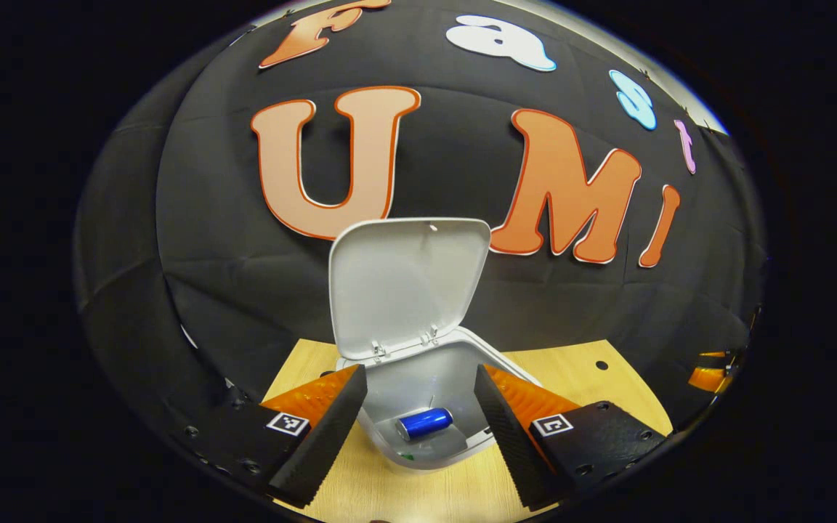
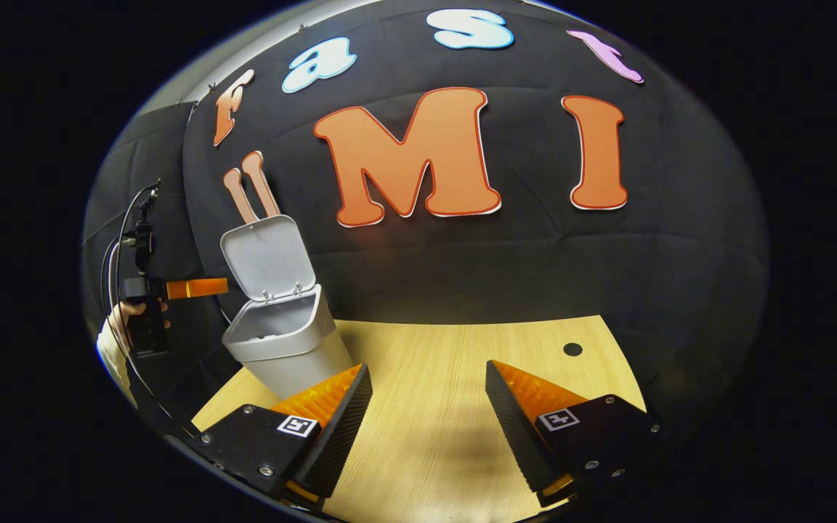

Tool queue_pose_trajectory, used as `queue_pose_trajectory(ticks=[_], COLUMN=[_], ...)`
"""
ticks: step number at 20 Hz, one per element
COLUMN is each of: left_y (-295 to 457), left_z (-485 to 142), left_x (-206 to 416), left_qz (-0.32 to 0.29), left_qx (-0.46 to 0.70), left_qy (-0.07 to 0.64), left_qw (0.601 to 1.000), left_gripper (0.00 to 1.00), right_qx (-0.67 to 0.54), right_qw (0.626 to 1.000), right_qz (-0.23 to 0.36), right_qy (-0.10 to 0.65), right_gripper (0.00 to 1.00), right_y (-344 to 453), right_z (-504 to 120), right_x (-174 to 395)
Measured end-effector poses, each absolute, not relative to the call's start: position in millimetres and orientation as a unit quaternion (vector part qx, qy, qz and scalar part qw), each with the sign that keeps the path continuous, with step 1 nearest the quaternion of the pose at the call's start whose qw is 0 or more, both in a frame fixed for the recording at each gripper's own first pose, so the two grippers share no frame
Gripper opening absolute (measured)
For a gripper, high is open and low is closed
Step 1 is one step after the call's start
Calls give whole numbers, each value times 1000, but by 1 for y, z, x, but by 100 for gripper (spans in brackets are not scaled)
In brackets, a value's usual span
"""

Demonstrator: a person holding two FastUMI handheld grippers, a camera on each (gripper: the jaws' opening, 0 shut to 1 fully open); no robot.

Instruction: Press the lid of the desktop garbage bin to open it, pick up the crumpled paper on the desktop and throw it into the bin, then pick up the pop can on the desktop and drop it into the bin, and finally close the garbage bin lid.

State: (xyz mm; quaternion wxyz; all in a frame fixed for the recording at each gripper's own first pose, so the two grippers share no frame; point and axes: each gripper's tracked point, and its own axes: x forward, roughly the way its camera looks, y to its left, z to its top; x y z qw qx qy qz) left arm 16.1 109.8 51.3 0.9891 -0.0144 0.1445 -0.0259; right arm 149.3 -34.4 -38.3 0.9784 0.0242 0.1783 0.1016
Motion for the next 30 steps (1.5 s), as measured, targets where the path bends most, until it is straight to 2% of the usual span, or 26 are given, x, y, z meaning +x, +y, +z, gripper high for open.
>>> queue_pose_trajectory(ticks=[7,16,23,30], left_y=[129,161,168,150], left_z=[111,179,166,139], left_x=[35,100,140,134], left_qz=[-14,9,11,-14], left_qx=[-7,-19,-6,-22], left_qy=[130,128,165,185], left_qw=[991,991,986,982], left_gripper=[95,95,95,96], right_qx=[27,44,57,62], right_qw=[978,979,980,979], right_qz=[108,95,82,79], right_qy=[175,174,174,179], right_gripper=[94,94,94,94], right_y=[-31,-45,-55,-57], right_z=[-37,-38,-39,-44], right_x=[148,150,152,149])
